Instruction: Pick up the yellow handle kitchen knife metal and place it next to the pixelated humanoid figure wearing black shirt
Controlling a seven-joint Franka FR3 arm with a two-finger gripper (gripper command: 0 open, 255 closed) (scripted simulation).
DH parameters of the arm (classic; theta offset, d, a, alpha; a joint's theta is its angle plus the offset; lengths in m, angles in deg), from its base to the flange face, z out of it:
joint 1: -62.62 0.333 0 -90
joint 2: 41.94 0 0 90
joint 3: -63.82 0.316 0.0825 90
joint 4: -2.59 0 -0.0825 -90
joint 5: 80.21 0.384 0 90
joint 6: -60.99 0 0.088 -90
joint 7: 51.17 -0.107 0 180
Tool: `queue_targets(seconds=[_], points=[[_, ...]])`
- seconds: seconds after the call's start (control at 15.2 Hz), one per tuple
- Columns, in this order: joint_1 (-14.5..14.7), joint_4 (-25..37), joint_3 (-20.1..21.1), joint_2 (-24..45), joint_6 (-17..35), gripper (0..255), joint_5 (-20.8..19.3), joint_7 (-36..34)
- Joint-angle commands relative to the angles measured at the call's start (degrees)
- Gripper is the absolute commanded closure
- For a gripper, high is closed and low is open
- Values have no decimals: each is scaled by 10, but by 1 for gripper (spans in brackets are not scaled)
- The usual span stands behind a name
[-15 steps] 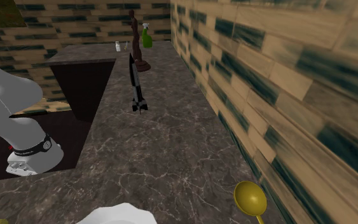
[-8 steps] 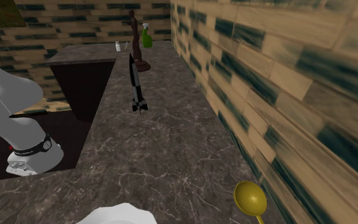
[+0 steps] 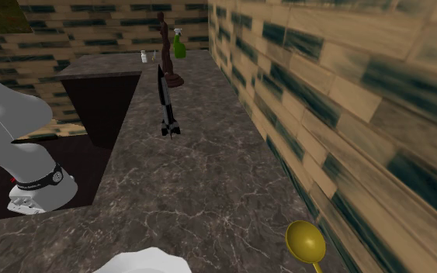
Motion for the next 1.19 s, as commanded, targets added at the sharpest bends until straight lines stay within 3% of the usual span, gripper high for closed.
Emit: queue_targets(seconds=[0.0,0.79,1.12], points=[[2,-8,-5,10,18,255,1,2],[14,-58,-38,77,130,255,19,19],[14,-58,-38,77,130,255,19,19]])
